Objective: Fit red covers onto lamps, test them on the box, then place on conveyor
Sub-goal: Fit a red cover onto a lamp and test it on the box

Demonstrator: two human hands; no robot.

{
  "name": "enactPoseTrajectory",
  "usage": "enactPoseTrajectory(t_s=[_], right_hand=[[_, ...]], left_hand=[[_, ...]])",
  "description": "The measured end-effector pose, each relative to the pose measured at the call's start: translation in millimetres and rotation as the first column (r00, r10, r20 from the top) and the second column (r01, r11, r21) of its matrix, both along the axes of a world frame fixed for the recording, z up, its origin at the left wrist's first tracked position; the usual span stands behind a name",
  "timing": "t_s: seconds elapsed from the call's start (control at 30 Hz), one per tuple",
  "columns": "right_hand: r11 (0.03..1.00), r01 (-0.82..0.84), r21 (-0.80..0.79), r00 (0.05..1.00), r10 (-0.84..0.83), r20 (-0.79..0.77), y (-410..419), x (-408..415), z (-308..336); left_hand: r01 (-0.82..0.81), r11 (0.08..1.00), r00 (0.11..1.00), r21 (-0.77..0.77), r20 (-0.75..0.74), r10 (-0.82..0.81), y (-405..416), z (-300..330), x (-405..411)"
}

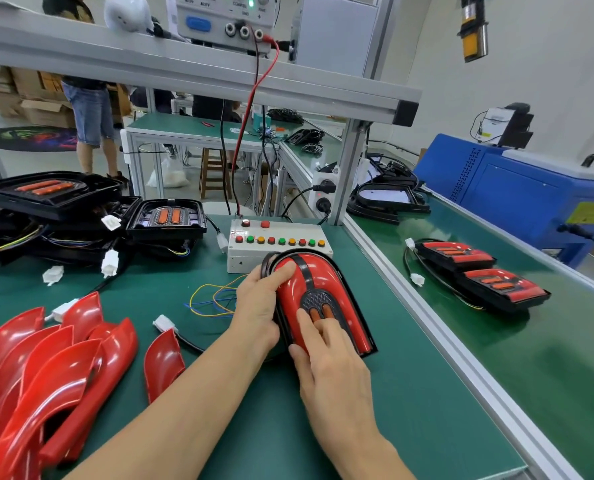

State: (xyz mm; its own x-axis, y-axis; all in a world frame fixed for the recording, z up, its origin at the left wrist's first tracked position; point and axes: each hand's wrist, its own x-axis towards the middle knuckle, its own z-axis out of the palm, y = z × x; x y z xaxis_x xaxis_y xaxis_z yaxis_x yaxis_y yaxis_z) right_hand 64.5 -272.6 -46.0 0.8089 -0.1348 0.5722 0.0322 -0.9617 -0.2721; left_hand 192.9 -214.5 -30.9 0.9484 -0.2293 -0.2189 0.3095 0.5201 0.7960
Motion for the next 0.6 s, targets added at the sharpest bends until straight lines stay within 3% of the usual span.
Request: enactPoseTrajectory(t_s=[0.1,0.17,0.23,0.33,0.43,0.5,0.6], right_hand=[[0.999,-0.044,0.023,0.997,0.045,-0.062,-7,0,1],[0.978,-0.081,0.191,0.993,0.096,-0.067,-13,-5,0],[0.897,-0.034,0.440,0.999,0.041,-0.006,-18,-13,2],[0.645,0.140,0.751,0.985,-0.017,-0.169,-31,-21,1],[0.291,0.228,0.929,0.947,0.154,-0.281,-32,-20,1],[0.033,0.190,0.981,0.933,0.307,-0.190,-26,-15,2],[-0.202,0.092,0.975,0.933,0.360,-0.013,-17,-5,7]], left_hand=[[-0.036,0.999,0.999,0.003,-0.027,0.036,1,-2,2],[-0.060,0.998,0.996,-0.022,-0.063,0.059,4,-3,3],[-0.087,0.995,0.992,-0.049,-0.100,0.082,8,-1,6],[-0.103,0.991,0.985,-0.089,-0.147,0.090,17,6,10],[-0.108,0.985,0.984,-0.136,-0.154,0.087,19,14,10],[-0.101,0.985,0.987,-0.139,-0.139,0.082,17,18,7],[-0.078,0.989,0.992,-0.128,-0.113,0.064,13,17,1]])
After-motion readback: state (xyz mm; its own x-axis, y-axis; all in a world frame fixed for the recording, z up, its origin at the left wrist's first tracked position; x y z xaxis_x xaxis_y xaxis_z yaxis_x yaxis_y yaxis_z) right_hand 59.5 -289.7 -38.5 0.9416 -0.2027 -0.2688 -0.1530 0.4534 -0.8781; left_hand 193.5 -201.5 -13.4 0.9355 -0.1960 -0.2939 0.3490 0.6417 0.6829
